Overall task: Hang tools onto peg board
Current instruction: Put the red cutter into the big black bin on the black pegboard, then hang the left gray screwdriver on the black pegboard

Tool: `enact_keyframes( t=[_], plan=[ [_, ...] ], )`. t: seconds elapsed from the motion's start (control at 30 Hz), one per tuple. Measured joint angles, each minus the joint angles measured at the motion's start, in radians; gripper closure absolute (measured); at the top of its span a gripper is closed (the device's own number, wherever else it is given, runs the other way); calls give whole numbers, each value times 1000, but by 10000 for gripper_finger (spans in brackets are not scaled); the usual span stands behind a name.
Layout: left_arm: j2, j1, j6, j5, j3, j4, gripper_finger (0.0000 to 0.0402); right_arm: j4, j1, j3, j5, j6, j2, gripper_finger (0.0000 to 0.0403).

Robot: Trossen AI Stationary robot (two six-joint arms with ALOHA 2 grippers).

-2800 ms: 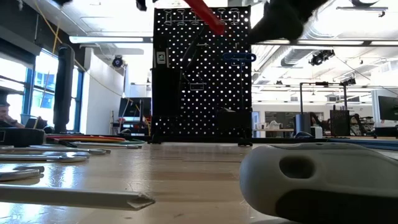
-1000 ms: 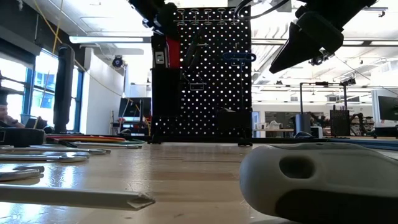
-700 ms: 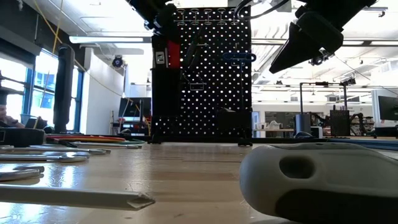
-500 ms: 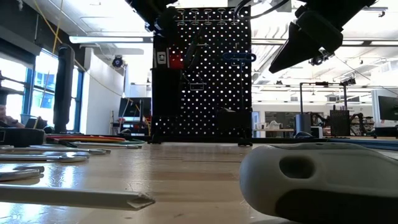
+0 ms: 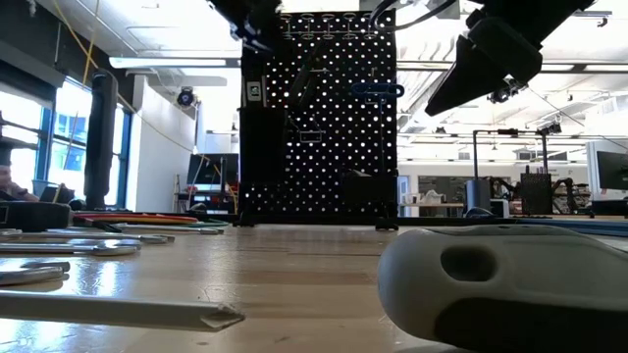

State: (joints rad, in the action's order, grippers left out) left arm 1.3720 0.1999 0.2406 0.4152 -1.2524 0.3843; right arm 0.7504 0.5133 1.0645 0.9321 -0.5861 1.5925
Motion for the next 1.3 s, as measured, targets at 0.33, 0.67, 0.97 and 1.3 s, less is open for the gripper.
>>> enact_keyframes(
  t=[0.33, 0.67, 0.97, 1.3],
  plan=[
    [-16, -176, 22, -1, -67, 69, 205, 18, 1, 0, -1, -12, 0, 235],
    [-15, -395, -78, 9, -75, 214, 205, 26, 7, 0, -9, -16, 0, 235],
    [-15, -554, -163, 14, -53, 251, 205, 22, 7, 0, -29, -27, 0, 235],
    [-15, -639, -268, 20, 23, 247, 205, -34, 7, 0, -124, 7, 0, 235]
  ],
)
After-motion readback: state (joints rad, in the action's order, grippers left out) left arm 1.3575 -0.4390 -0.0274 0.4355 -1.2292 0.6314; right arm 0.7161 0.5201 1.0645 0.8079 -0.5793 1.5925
